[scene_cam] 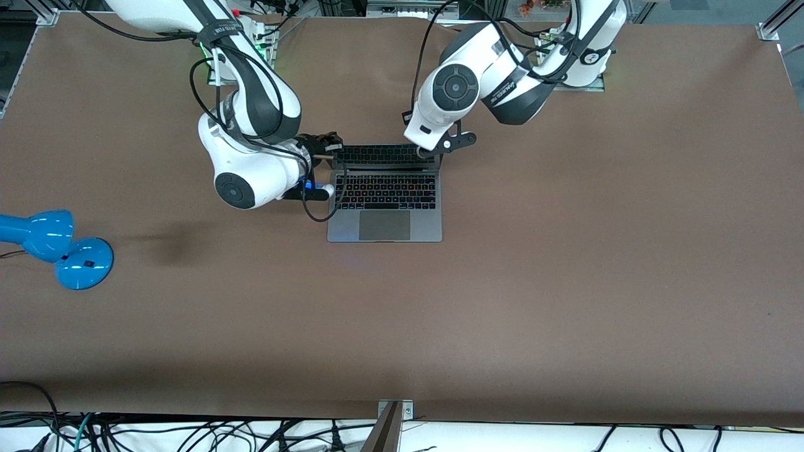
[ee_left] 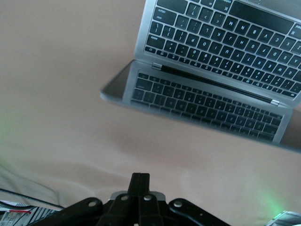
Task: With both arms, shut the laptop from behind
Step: 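Lower both grippers behind the laptop screen and contact its back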
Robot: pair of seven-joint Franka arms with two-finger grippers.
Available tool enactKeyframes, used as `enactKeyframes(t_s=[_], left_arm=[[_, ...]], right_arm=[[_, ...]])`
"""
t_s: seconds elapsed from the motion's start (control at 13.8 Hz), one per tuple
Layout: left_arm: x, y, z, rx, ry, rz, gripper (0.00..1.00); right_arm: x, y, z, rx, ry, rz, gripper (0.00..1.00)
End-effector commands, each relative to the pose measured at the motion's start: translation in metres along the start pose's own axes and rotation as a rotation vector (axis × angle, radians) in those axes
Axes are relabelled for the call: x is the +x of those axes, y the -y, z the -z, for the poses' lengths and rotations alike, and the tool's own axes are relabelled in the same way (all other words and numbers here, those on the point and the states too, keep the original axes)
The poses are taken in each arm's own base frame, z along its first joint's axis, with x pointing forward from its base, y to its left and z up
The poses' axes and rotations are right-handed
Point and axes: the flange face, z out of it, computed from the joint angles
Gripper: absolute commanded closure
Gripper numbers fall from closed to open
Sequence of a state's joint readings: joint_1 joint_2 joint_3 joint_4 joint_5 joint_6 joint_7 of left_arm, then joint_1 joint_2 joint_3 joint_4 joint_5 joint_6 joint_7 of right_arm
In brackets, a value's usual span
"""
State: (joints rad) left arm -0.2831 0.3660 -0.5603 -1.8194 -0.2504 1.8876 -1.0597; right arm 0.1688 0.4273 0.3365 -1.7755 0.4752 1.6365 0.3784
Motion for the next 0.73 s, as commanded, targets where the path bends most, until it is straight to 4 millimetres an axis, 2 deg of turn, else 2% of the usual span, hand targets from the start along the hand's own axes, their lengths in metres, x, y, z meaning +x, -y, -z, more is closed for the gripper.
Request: enactKeyframes(t_s=[0.0,0.07,0.36,0.65], left_arm=[[0.016,-0.01,-0.007,-0.033,0.031,0.022,1.0],[0.025,-0.013,-0.003,-0.048,0.037,0.022,1.0],[0.047,-0.017,-0.008,-0.037,0.022,0.014,1.0],[0.07,-0.021,-0.014,-0.049,0.046,0.037,1.0]], right_arm=[[0.002,-0.001,0.022,0.01,-0.048,0.017,0.99],[0.004,-0.001,0.026,0.018,-0.063,0.018,0.99],[0.013,-0.003,0.042,0.053,-0.149,0.032,0.99],[0.026,-0.003,0.042,0.072,-0.189,0.04,0.99]])
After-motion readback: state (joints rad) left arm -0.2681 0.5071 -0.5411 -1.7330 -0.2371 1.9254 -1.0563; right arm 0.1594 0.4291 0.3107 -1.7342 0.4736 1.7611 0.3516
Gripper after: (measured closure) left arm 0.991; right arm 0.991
